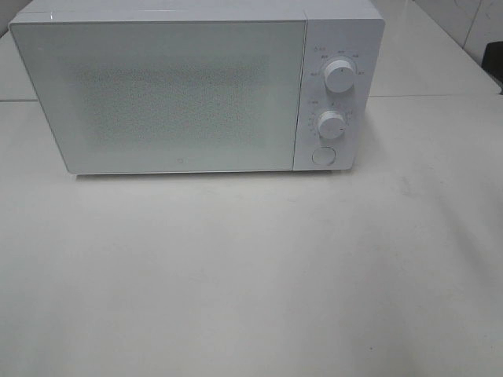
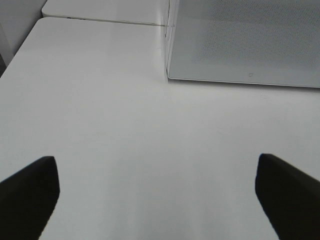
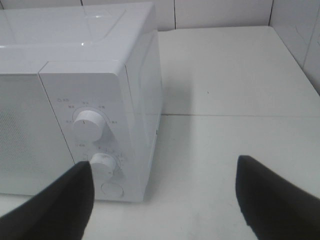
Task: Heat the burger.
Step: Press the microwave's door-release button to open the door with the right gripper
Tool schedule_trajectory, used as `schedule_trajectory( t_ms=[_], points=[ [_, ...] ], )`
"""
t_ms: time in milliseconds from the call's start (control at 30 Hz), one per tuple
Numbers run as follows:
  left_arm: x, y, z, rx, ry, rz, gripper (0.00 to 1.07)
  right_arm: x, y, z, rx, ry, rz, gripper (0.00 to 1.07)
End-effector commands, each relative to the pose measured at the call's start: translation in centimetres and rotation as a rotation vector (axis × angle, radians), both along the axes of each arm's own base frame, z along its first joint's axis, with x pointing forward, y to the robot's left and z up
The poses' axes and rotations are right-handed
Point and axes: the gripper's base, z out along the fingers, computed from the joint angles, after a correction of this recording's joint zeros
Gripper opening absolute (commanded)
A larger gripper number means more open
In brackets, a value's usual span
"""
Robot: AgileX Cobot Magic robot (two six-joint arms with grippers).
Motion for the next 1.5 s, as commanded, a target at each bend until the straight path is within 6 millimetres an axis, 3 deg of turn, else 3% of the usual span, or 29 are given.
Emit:
schedule_trajectory(
  t_ms=[33,200,300,433,733,867,1033,1333,1500],
  points=[
    [-0.2,0.0,-0.1,-0.001,-0.018,0.001,1.0,1.5,0.3,-1.1,0.022,-0.103,0.015,0.76],
    [-0.2,0.0,-0.1,-0.001,-0.018,0.001,1.0,3.1,0.2,-3.4,0.004,-0.172,-0.013,0.76],
    [-0.2,0.0,-0.1,-0.001,-0.018,0.001,1.0,3.2,0.1,-3.8,-0.004,-0.176,-0.027,0.76],
    [-0.2,0.0,-0.1,-0.001,-0.018,0.001,1.0,3.9,-0.7,-6.1,-0.068,-0.183,-0.11,0.76],
    [-0.2,0.0,-0.1,-0.001,-0.018,0.001,1.0,4.4,-1.0,-8.9,-0.053,-0.081,-0.173,0.76],
    [-0.2,0.0,-0.1,-0.001,-0.018,0.001,1.0,4.4,-0.3,-9.5,-0.042,-0.052,-0.184,0.76],
    [-0.2,0.0,-0.1,-0.001,-0.018,0.001,1.0,4.1,2.8,-10.6,-0.069,-0.043,-0.152,0.76],
    [-0.2,0.0,-0.1,-0.001,-0.018,0.001,1.0,3.8,5.8,-12.2,-0.082,-0.032,-0.109,0.76],
    [-0.2,0.0,-0.1,-0.001,-0.018,0.001,1.0,3.8,8.6,-13.2,-0.071,0.011,-0.088,0.76]
  ],
)
